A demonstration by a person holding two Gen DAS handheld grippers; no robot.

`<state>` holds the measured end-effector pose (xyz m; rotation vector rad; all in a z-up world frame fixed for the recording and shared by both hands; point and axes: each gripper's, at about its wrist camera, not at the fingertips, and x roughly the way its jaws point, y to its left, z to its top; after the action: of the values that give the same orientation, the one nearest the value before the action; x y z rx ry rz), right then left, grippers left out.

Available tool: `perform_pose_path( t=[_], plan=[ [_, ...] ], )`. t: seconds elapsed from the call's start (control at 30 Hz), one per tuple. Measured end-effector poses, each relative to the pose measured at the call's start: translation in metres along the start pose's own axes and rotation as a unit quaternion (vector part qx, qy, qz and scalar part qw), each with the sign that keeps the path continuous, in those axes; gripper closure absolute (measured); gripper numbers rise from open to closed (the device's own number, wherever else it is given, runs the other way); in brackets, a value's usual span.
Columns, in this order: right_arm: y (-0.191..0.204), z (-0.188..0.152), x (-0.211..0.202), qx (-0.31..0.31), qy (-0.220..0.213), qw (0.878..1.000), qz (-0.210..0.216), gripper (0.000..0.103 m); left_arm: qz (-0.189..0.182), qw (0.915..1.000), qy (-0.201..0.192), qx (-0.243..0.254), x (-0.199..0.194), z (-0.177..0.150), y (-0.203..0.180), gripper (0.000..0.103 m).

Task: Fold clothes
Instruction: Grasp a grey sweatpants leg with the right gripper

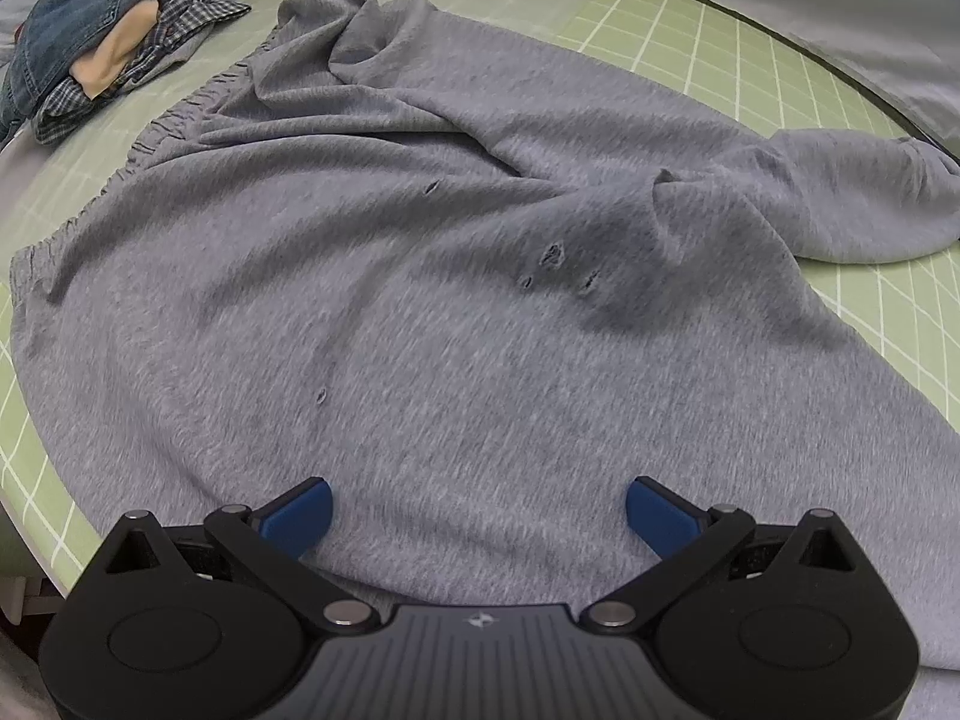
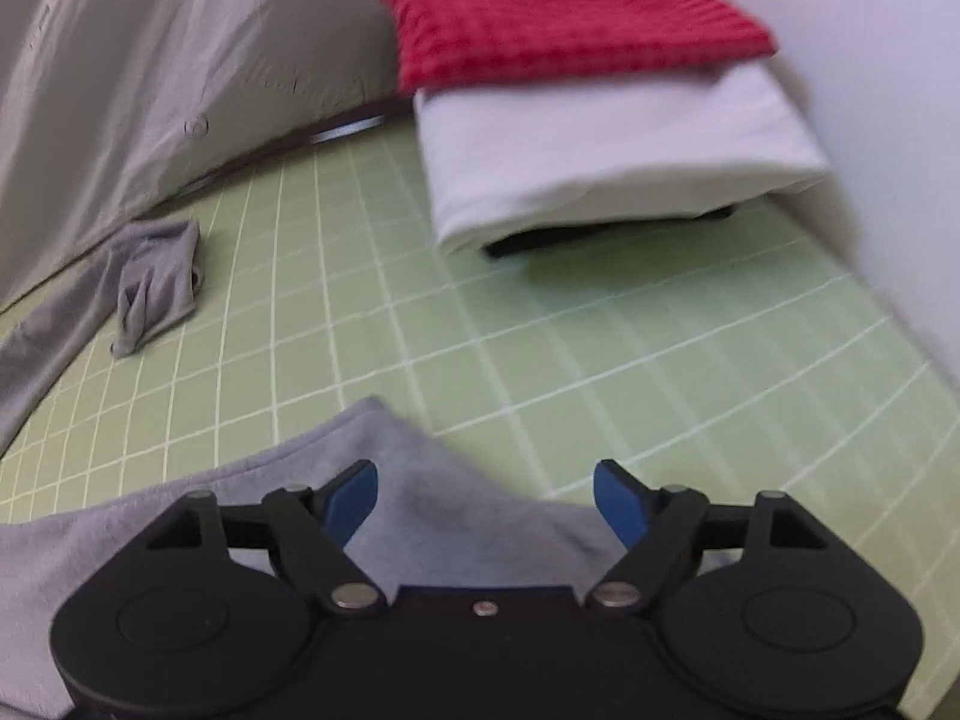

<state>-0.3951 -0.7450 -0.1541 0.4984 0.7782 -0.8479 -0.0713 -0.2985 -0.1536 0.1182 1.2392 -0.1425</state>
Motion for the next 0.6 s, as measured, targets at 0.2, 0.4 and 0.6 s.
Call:
perform_pose_path(
  t=[0.2, 0.4, 0.6],
  plan=[
    [0.013, -0.002, 0.012, 0.000, 0.011, 1.000, 0.014, 0.060, -0.003, 1.0000, 0.001, 0.007, 0.000, 0.002, 0.000, 0.000],
    [0.022, -0.007, -0.006, -0.025, 0.007, 0.999, 0.032, 0.096, -0.005, 0.9999, -0.002, 0.014, 0.000, 0.001, 0.000, 0.000],
    [0.047, -0.038, -0.057, -0.050, -0.034, 0.998, 0.021, 0.096, -0.008, 0.9997, -0.006, 0.021, 0.000, 0.000, 0.000, 0.000]
  ],
)
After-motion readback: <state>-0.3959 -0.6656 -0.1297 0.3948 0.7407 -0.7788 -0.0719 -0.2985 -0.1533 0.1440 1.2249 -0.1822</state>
